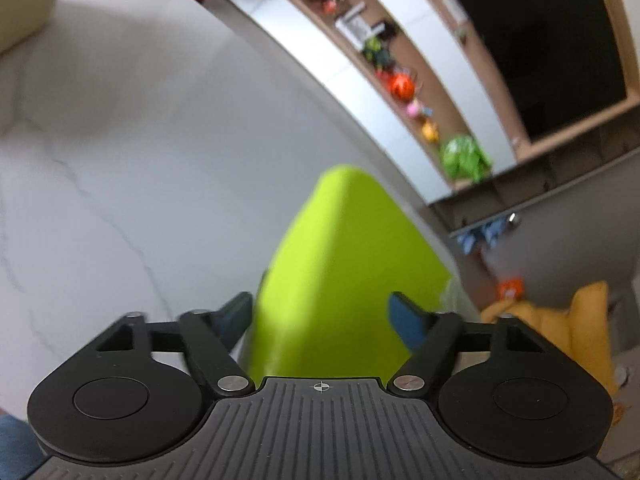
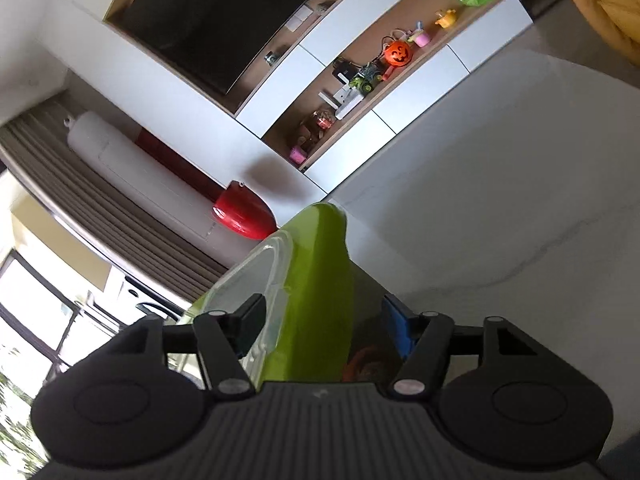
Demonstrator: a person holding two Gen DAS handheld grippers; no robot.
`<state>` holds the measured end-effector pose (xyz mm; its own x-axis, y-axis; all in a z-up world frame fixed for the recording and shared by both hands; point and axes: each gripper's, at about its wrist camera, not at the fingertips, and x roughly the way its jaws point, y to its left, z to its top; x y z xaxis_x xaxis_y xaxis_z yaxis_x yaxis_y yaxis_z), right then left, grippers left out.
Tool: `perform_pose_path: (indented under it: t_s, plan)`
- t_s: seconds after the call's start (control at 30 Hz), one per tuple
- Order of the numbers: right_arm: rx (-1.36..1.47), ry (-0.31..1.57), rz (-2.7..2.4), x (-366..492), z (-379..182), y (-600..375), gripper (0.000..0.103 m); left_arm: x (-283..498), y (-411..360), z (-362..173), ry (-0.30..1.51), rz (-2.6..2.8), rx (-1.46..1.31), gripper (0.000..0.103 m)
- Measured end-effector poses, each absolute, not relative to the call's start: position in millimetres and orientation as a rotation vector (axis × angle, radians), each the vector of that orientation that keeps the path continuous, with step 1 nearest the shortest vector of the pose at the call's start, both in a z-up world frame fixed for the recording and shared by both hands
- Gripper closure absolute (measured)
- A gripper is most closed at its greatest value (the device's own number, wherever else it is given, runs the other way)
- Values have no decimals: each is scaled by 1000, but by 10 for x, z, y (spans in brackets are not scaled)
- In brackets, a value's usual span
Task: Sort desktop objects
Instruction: 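Carry the lime-green lid over the box with both tools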
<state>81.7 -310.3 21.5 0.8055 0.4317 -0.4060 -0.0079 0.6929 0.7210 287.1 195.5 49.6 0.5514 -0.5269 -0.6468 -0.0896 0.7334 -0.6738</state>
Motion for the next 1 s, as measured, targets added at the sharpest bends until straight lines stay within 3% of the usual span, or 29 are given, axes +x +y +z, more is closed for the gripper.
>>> perform_pose_path:
  t_s: [0.07, 0.13, 0.2, 0.37, 0.4, 0.5, 0.53, 0.73, 0.77, 0.83, 1.0]
  plan:
    - [671, 574, 244, 880, 346, -3001, 50, 2852, 1877, 577, 951, -274, -681, 31]
    - [486, 541, 180, 978, 561, -2842, 79, 2783, 1831, 694, 902, -294, -652, 34]
    - [361, 513, 213, 1070, 709, -2699, 88, 2728, 1785, 755, 891, -324, -637, 37]
    - [330, 506, 241, 1159, 782, -2500, 85, 2657, 1853, 574, 927, -242, -676, 37]
    - [347, 500, 230, 1135, 795, -2506, 78, 2671, 1897, 507, 939, -251, -714, 35]
    - [464, 455, 180, 945, 813, -2682, 35, 2715, 1946, 392, 953, -273, -751, 29]
    - [499, 455, 152, 934, 790, -2770, 29, 2746, 1934, 377, 953, -275, -742, 28]
    - [651, 549, 101, 875, 545, -3169, 30, 2893, 1791, 222, 975, -374, -757, 22]
    - [688, 568, 128, 879, 481, -3194, 33, 2901, 1761, 195, 981, -375, -752, 23]
    - [746, 568, 185, 852, 405, -3161, 47, 2911, 1743, 202, 981, -362, -732, 22]
    - [684, 584, 217, 881, 456, -2876, 49, 2973, 1818, 425, 894, -269, -620, 20]
